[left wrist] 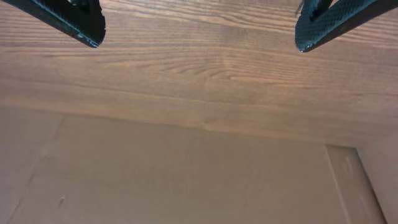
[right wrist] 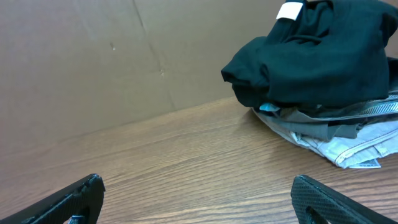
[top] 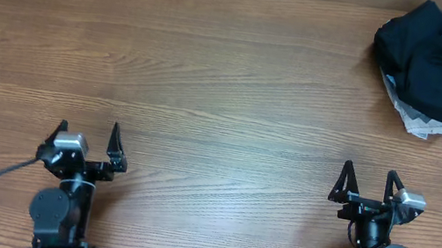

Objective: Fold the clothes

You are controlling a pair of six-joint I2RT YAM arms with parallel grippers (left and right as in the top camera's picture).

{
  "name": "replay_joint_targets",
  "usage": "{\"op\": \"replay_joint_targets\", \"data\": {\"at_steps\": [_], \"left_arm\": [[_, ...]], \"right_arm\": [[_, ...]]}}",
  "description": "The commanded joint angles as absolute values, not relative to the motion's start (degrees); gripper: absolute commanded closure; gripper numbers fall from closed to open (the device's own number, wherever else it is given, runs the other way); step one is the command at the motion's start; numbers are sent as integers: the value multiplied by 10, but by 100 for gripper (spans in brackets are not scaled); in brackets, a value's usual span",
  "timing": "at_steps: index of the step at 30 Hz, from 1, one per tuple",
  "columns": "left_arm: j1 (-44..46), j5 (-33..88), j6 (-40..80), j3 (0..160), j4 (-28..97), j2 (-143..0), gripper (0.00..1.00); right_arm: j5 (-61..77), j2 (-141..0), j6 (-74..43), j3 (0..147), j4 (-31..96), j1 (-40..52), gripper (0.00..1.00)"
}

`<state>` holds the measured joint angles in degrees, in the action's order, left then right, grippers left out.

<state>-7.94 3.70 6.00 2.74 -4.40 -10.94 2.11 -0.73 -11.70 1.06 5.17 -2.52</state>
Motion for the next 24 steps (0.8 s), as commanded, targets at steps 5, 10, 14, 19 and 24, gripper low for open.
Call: {"op": "replay_joint_targets", "data": {"at_steps": [5, 10, 14, 19, 24], "left_arm": [[-87, 18, 62, 3, 14, -37, 0], [-87, 11, 58, 3, 45, -5, 0], [-86, 12, 58, 3, 43, -2, 0], [-86, 11, 58, 3, 44, -3, 0], [-86, 11, 58, 3, 44, -3, 0]], "right_arm": [[15, -2, -112, 5, 48, -26, 0], [15, -2, -112, 5, 48, -26, 0], [15, -2, -112, 5, 48, -26, 0], [15, -2, -112, 5, 48, -26, 0], [15, -2, -112, 5, 48, -26, 0]]}}
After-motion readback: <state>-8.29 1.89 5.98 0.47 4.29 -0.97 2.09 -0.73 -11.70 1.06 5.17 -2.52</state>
